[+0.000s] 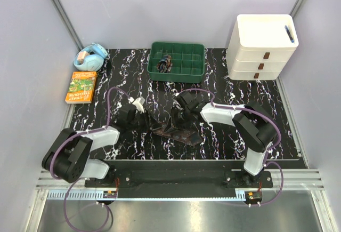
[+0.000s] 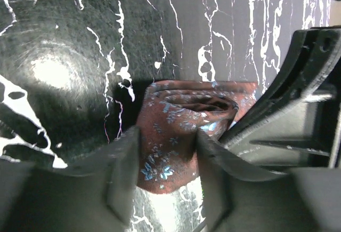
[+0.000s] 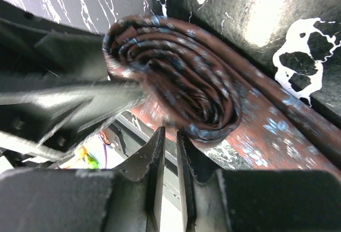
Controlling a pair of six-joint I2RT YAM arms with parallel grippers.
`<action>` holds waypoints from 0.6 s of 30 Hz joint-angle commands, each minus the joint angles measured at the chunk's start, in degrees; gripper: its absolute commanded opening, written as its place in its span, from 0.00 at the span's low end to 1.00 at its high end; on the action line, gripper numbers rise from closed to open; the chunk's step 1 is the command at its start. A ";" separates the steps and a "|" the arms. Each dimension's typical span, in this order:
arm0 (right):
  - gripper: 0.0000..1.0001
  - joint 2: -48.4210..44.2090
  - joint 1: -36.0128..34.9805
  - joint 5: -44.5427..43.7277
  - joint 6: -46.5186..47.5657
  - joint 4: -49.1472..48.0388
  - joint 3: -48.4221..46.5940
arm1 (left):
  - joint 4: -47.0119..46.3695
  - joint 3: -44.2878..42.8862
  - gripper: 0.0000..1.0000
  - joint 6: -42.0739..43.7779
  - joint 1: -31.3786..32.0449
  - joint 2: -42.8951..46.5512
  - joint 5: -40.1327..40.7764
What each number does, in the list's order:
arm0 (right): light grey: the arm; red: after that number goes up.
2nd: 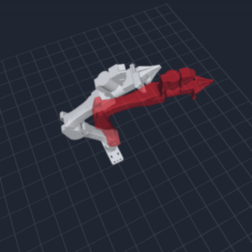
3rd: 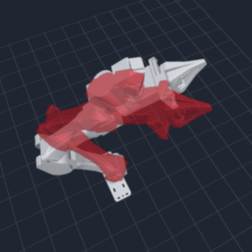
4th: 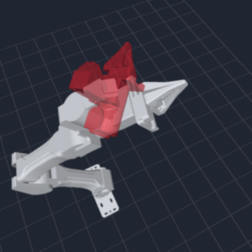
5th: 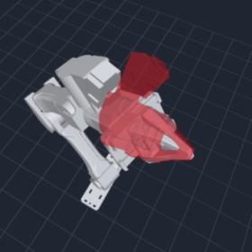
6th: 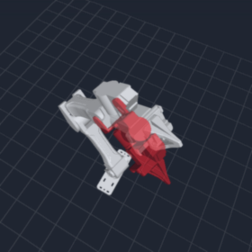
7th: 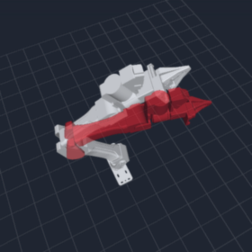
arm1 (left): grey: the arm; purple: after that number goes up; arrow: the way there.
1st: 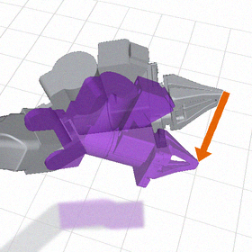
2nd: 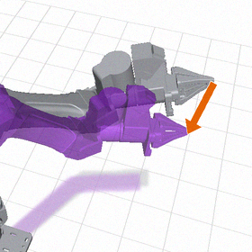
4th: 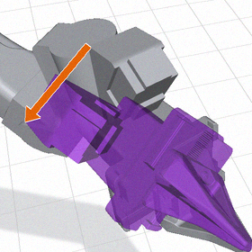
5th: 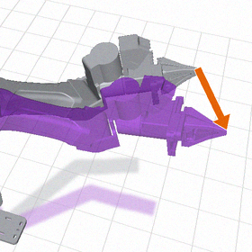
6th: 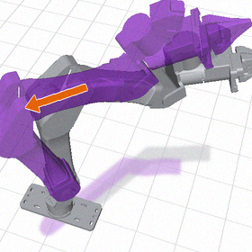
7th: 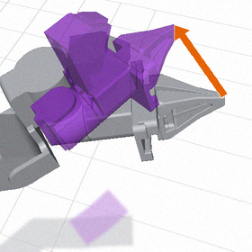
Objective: Roll the ties
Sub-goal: Roll the tie at the center of the board.
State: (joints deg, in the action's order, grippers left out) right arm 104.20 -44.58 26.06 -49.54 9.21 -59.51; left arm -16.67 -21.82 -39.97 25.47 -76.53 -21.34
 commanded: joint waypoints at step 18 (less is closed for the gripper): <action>0.24 -13.58 7.40 0.30 4.01 4.41 5.53 | 35.61 -22.62 0.23 12.63 6.50 -0.19 19.63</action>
State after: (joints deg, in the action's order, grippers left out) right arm 93.97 -38.28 26.57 -47.57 11.70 -56.40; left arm 5.72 -36.56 -31.86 27.70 -78.15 -14.31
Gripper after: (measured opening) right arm 0.234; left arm 0.295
